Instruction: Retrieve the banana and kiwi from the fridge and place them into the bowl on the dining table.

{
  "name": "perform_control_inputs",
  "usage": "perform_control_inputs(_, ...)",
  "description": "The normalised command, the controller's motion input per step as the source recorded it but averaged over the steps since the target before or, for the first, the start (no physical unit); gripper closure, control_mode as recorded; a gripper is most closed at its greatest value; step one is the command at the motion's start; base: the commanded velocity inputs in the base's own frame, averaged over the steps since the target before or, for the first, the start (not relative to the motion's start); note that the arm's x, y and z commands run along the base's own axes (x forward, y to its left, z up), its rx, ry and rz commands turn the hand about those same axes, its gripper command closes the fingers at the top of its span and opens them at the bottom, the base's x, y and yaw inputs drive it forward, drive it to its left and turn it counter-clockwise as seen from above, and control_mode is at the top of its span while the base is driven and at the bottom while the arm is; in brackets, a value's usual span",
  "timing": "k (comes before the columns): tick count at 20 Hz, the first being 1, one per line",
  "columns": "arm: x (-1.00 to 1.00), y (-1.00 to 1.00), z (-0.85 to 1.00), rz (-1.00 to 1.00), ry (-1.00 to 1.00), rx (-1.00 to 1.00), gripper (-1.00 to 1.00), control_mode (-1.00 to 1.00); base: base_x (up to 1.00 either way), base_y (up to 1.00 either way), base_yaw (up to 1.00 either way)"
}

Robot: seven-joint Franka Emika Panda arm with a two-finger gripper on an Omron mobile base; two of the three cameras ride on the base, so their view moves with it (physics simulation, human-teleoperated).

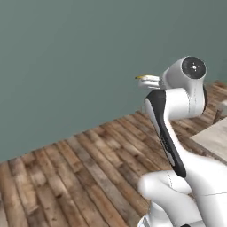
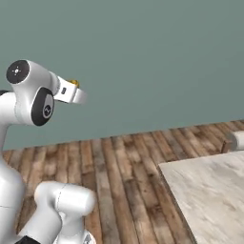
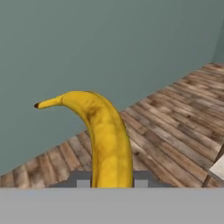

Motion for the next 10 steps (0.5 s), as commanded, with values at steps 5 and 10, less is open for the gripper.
perform_control_inputs(5,0.00,0.00,0.00,0.00,0.00,0.00,1.00,1.00,0.95,0.17,-0.57)
perform_control_inputs(10,0.00,0.00,0.00,0.00,0.00,0.00,1.00,1.00,0.68,0.19,-0.68)
